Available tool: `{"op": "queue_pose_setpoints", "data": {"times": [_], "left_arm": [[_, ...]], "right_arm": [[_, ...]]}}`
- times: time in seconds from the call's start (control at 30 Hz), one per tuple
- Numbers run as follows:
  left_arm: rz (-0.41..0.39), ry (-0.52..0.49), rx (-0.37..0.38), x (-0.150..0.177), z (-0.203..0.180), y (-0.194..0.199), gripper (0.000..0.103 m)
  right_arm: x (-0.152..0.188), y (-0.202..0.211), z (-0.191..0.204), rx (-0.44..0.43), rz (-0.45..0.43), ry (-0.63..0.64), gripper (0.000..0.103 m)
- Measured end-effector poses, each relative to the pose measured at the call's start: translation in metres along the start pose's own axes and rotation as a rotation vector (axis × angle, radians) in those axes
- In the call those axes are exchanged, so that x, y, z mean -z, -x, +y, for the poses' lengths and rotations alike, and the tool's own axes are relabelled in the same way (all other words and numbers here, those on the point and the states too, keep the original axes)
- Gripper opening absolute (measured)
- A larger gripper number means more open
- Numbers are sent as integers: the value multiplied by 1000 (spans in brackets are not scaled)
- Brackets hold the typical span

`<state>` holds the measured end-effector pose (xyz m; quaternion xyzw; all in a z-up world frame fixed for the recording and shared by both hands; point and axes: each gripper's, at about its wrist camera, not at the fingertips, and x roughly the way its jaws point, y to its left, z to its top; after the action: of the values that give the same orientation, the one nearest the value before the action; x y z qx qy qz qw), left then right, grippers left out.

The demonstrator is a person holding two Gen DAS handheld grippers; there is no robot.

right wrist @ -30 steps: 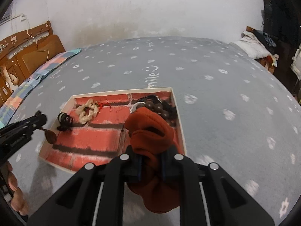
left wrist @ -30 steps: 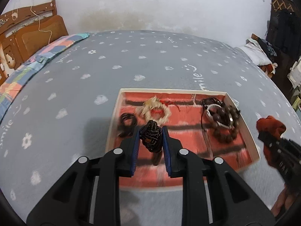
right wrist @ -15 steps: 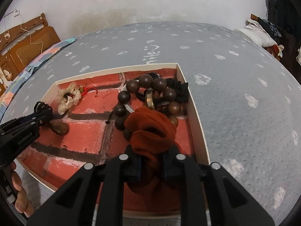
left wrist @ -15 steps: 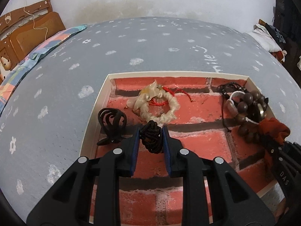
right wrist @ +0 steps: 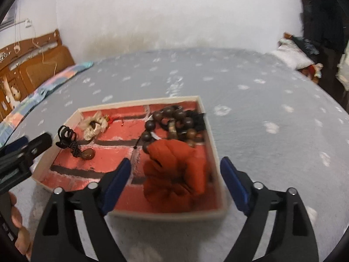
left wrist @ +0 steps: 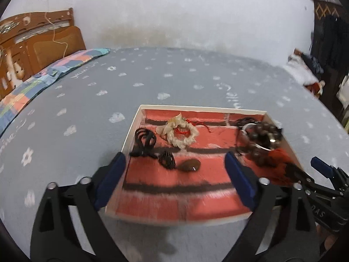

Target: Organize jewelry

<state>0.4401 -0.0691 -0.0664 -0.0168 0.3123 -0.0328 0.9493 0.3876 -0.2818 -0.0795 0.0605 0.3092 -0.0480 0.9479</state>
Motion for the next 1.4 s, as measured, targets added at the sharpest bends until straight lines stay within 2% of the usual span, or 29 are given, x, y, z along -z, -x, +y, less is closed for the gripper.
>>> {"op": "queue_pose_setpoints", "data": {"times": [0.3,0.43,0.63,1.0,1.23,1.4], "left_arm": [[19,-38,16,82,-12,76,91],[20,-62,33,109,-12,108,91],[-2,-133,38,147,-12,159,91],[-63,-95,-22,177,21,217,97],[-107,-77,-87,190,38,242,98],[-161,-73,-81,192,41,256,98]], "right_arm": [[46,68,-33,8,-16,-56,83],[65,101,-30,17,-24,-34,83],[95,162,-20,43,-102,9,83],[142,222,8,-3,-121,78,83],[153,251,20,-19,-131,97,83],[159,269,28,-7,-182,103,83]]}}
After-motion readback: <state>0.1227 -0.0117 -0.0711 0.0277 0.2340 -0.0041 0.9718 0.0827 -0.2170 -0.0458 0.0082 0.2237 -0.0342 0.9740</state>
